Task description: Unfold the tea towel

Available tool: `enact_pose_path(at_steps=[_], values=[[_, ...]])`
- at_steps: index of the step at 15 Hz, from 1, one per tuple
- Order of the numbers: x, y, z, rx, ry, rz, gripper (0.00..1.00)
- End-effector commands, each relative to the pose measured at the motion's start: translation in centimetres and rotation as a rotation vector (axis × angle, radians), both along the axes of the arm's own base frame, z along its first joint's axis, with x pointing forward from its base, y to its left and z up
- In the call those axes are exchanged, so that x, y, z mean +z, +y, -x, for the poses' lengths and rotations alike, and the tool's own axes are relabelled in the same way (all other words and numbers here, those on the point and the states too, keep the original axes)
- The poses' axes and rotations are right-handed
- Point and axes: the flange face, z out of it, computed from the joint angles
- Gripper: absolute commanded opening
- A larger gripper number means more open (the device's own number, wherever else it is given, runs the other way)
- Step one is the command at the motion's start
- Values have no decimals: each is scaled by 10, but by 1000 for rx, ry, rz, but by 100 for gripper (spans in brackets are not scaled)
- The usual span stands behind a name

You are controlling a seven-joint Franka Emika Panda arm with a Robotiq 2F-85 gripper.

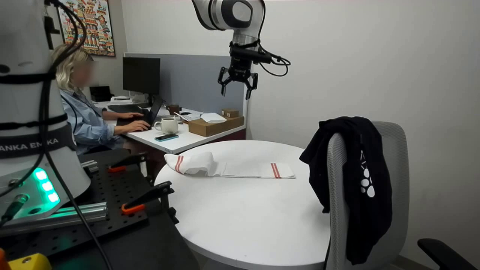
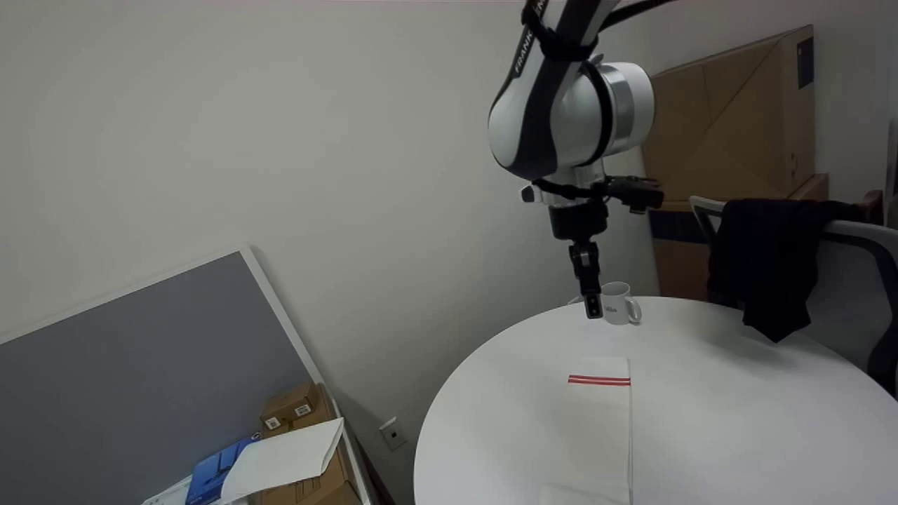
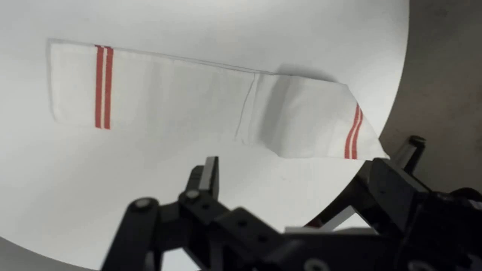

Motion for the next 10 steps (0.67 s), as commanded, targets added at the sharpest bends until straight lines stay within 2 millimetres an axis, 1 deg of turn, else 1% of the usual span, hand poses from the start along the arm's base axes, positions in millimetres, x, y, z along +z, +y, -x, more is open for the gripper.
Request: enact_pose_path(at_steps=[1, 4, 6, 8, 10], values=[[-9, -31, 10, -193, -49, 11, 100], [-20, -58, 19, -355, -67, 29, 100], [-29, -68, 26, -470, -69, 40, 100], [-36, -68, 34, -587, -60, 47, 100], [-42, -59, 44, -704, -41, 56, 100]])
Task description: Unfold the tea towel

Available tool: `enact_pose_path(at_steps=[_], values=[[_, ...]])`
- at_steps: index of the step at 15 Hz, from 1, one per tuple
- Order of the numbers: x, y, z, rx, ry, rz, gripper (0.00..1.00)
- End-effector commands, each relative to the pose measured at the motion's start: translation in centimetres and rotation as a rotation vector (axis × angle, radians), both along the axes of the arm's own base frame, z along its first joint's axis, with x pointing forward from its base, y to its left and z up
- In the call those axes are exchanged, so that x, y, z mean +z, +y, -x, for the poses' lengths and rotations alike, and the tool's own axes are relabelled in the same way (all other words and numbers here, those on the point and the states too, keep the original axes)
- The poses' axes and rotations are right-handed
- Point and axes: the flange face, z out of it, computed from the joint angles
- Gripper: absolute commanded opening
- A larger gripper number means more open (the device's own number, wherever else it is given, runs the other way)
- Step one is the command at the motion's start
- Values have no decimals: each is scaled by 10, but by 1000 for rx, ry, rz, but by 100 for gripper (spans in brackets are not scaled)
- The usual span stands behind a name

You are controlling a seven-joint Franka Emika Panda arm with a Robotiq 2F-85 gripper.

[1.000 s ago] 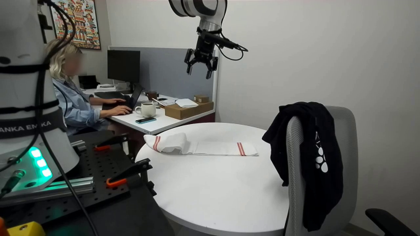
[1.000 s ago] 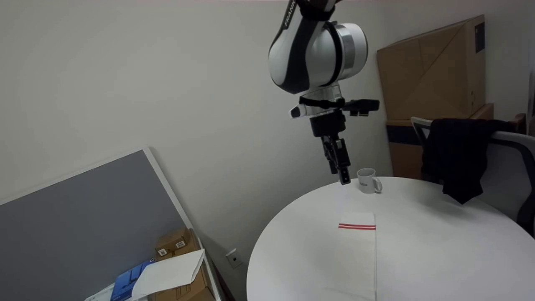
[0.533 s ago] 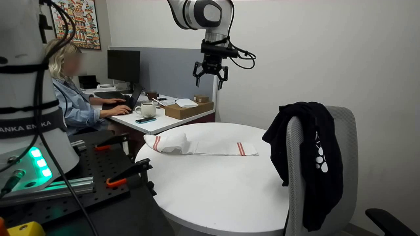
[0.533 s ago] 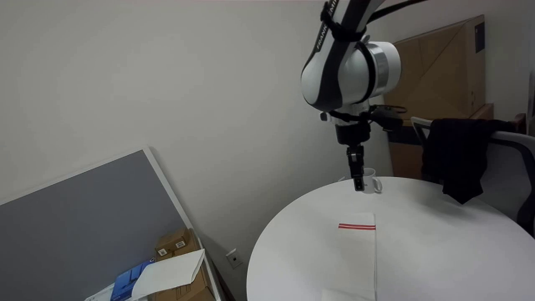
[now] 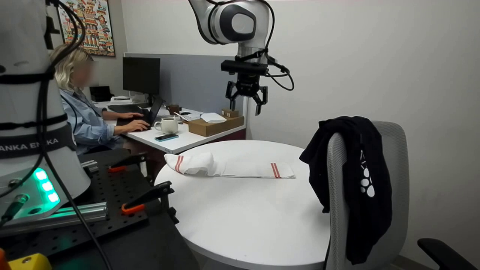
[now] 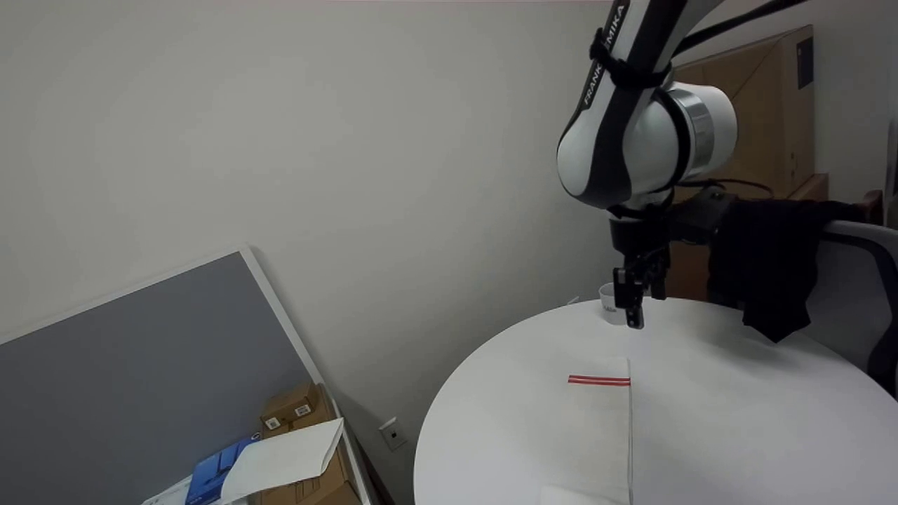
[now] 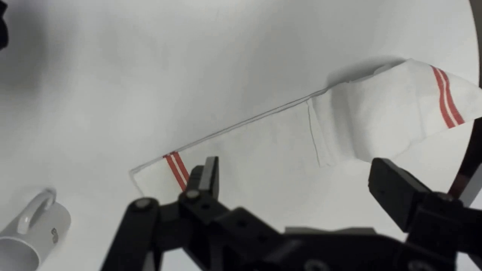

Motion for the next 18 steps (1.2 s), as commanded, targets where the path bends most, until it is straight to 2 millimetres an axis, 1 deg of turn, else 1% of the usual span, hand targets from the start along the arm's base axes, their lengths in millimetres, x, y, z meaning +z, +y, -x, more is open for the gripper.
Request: enact_pose_path(at_steps=[1, 5, 8, 10, 11, 18], values=[[-2, 16, 22, -203, 12, 14, 100], [-3, 30, 33, -436, 35, 21, 100], [1, 31, 34, -590, -8, 40, 100], [2, 32, 34, -654, -64, 81, 100], [-2, 31, 27, -591, -10, 61, 100], [-4, 31, 27, -601, -10, 67, 100]])
